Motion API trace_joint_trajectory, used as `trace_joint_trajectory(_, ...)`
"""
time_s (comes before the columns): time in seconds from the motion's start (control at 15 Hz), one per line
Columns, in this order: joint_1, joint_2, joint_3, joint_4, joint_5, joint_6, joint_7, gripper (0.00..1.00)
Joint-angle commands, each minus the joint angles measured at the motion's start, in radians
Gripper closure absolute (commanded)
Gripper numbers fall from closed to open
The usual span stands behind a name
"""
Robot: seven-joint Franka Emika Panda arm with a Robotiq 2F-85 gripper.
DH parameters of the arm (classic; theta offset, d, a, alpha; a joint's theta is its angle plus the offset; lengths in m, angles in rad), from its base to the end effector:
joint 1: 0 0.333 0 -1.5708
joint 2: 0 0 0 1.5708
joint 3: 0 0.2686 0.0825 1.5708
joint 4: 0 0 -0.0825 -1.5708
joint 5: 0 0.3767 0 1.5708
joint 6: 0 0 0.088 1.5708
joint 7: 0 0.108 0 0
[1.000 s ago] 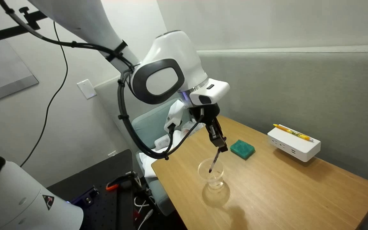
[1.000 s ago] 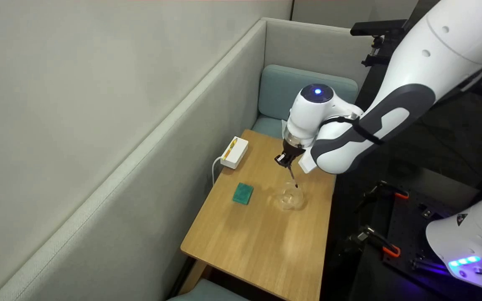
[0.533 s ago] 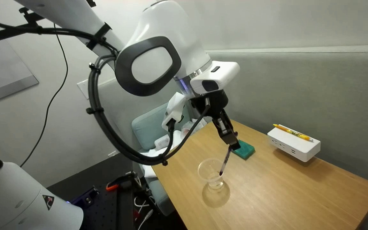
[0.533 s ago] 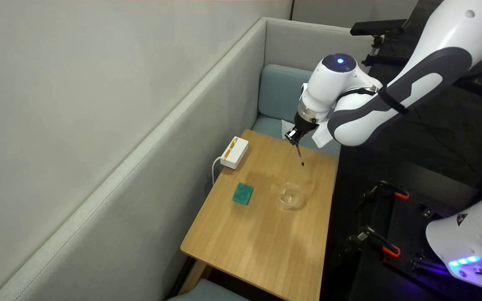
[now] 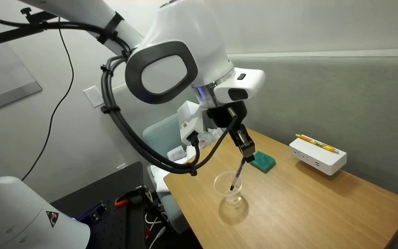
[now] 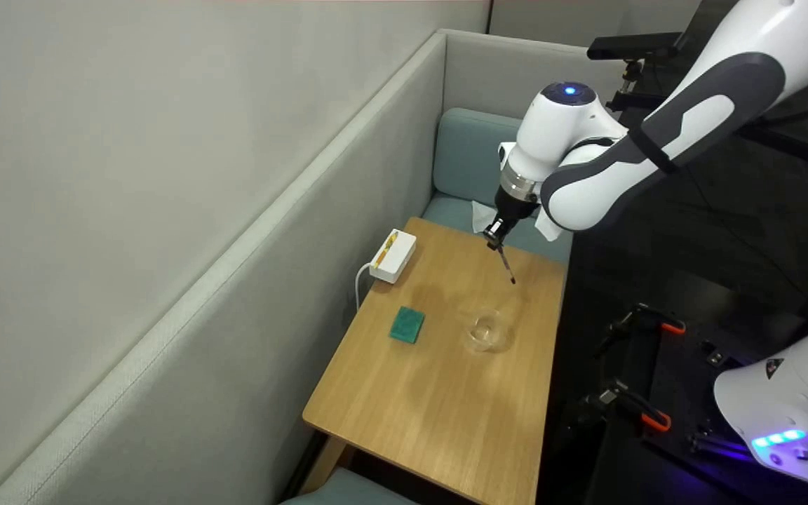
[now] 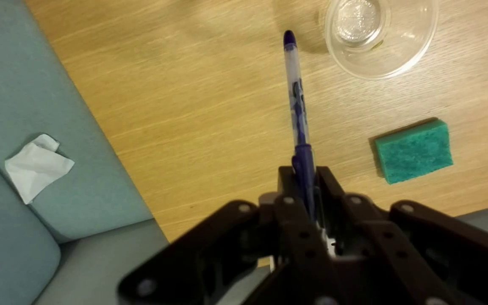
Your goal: Remove the pen from the cup
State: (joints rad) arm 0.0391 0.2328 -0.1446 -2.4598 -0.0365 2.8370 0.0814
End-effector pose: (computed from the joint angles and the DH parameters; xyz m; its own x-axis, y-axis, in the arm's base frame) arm 0.4802 -0.0522 0.1787 0.9787 -0.1417 0.1482 -0.1487 -0.9882 0.0372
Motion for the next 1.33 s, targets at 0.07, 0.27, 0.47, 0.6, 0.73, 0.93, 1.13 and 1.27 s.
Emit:
trace_joint_trajectory(0.07,-0.039,0.043,0.019,0.054,0.011,-0.044,0.003,0.96)
trace_joint_trajectory(0.27,-0.075,0.148,0.004,0.178,0.000,-0.130,-0.020,0.96)
trace_joint_trajectory(0.47,-0.115,0.261,0.014,0.317,0.007,-0.217,-0.048,0.96)
trace_joint_trajectory(0.6,-0.140,0.341,0.028,0.405,0.011,-0.255,-0.077,0.96)
trace_joint_trajectory(0.73,-0.153,0.412,0.032,0.477,0.006,-0.278,-0.087,0.96)
trace_joint_trajectory(0.93,-0.172,0.513,0.045,0.567,0.013,-0.316,-0.098,0.96)
trace_joint_trajectory(1.13,-0.168,0.601,0.035,0.653,0.008,-0.374,-0.067,0.96)
trace_joint_trajectory(1.27,-0.168,0.650,0.030,0.707,0.010,-0.410,-0.053,0.96)
